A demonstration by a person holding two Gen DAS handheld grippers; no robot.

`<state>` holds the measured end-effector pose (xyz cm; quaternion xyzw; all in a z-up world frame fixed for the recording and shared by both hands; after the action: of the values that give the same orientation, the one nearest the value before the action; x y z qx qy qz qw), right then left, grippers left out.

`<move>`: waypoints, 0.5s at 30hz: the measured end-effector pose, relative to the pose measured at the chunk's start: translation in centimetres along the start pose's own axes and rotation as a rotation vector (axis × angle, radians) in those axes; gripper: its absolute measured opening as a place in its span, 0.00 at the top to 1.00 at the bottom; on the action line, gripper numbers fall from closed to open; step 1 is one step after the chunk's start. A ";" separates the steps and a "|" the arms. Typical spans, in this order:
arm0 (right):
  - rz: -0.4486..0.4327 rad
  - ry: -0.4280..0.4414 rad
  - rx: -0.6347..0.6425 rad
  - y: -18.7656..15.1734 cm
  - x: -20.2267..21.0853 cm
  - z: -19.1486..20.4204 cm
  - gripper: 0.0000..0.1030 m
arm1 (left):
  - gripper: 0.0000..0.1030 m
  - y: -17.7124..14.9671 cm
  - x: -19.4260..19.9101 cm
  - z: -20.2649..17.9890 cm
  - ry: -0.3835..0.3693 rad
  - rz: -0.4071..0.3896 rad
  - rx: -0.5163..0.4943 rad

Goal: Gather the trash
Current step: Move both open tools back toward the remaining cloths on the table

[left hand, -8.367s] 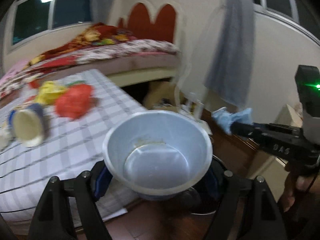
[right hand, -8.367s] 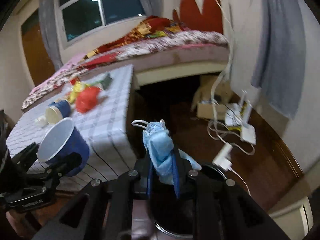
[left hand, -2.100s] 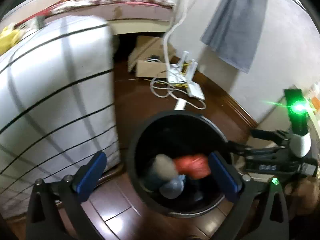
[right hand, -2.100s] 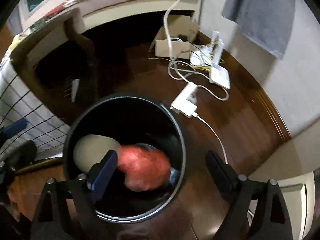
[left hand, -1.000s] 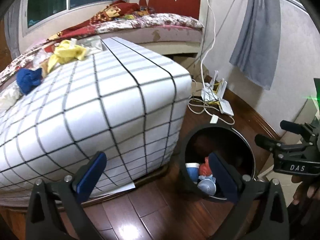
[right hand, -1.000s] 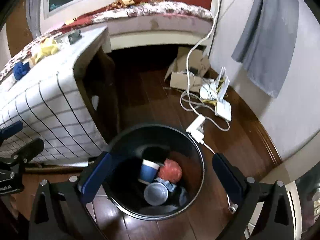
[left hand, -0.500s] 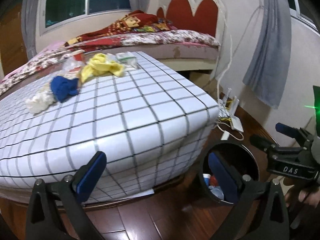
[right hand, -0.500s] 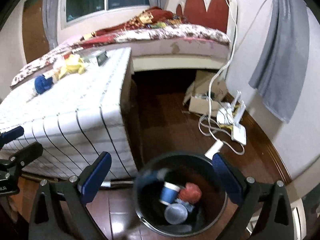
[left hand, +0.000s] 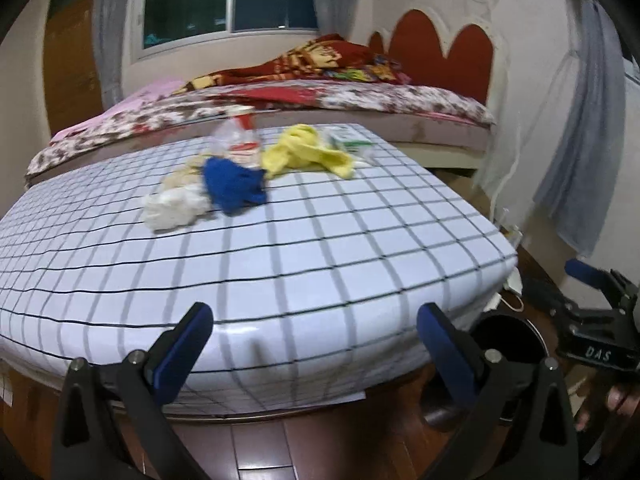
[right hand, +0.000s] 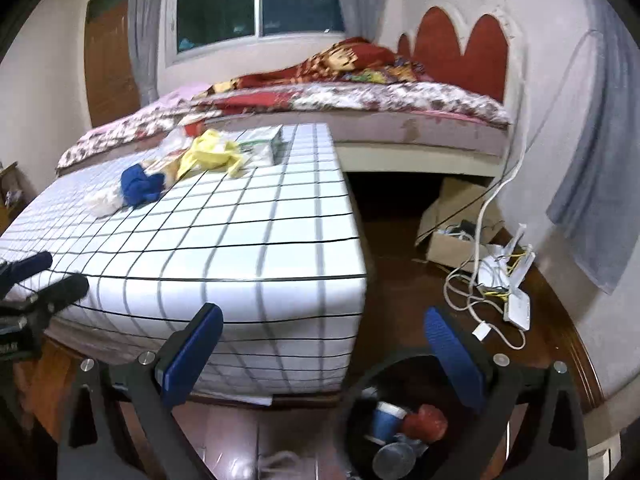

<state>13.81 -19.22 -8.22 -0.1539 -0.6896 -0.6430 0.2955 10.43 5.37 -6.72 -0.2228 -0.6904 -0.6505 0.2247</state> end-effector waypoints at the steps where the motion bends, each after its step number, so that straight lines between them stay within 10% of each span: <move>1: 0.017 0.008 -0.002 0.1 -0.3 0.4 0.01 | 0.01 0.1 0.0 0.7 0.004 0.001 0.011; 15: -0.004 0.174 0.122 6.1 -3.3 9.1 0.02 | 0.01 4.1 -3.4 11.2 0.141 -0.006 0.132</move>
<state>18.11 -8.97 -5.35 -0.0777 -0.6996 -0.6113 0.3616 15.43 16.76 -6.08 -0.1590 -0.7148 -0.6185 0.2848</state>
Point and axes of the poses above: each gripper's, at about its wrist camera, not at the fingertips, and x roughly against the way its jaws point, z to its left, y to its top, the point moved 1 cm from there along -x, roughly the way its jaws point, and after that the axes turned 1 degree about -z, right-handed, at the moved point
